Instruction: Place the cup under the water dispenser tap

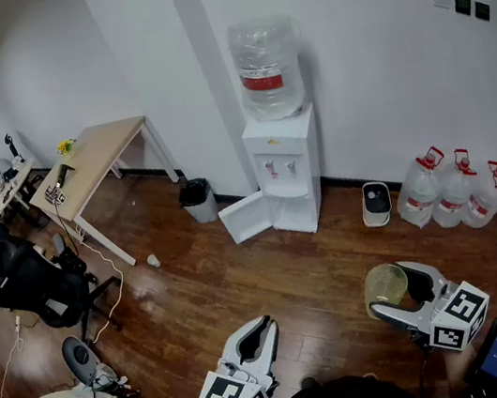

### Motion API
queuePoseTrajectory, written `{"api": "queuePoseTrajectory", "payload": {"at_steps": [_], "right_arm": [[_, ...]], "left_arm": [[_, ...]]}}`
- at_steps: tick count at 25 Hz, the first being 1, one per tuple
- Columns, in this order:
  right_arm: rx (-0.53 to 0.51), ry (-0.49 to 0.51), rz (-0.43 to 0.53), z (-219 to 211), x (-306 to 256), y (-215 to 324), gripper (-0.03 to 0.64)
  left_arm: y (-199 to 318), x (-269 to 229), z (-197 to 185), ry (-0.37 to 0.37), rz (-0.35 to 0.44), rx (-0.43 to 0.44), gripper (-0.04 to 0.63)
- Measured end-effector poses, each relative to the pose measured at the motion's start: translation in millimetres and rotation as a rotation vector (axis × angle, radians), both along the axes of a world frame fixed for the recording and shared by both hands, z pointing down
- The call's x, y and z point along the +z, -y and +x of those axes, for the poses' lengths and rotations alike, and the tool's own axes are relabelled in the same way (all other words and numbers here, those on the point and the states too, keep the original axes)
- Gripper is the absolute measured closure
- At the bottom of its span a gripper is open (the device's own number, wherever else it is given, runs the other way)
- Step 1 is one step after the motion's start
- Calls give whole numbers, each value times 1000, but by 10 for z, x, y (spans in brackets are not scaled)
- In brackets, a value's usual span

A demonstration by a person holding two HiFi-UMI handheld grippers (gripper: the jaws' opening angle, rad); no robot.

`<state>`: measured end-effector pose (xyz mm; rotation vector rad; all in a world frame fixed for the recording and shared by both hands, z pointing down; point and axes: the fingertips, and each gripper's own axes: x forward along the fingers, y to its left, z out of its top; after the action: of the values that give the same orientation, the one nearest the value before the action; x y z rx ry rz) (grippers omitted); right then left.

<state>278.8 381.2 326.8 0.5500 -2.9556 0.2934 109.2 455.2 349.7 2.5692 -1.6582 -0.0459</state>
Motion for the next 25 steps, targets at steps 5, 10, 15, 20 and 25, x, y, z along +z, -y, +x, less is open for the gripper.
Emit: {"api": "queuePoseTrajectory", "payload": {"at_steps": [5,10,15,20,25], "right_arm": [[32,10,10,-330,32,77,250],[68,5,7,-603,88,182,250],[80,-10,-4,-782,100,419,250],[78,4,-10,-901,118,943,252],[67,12,10,-991,121,1646,252]], "left_arm": [[39,63,-364,-3,6,15,591],[168,122,-677,-20,5,38,591],[440,137,-838,-37,3,52,591],[959,194,-944,-34,-12,43,591],[1646,81,-968,-1,-19,38,591]]}}
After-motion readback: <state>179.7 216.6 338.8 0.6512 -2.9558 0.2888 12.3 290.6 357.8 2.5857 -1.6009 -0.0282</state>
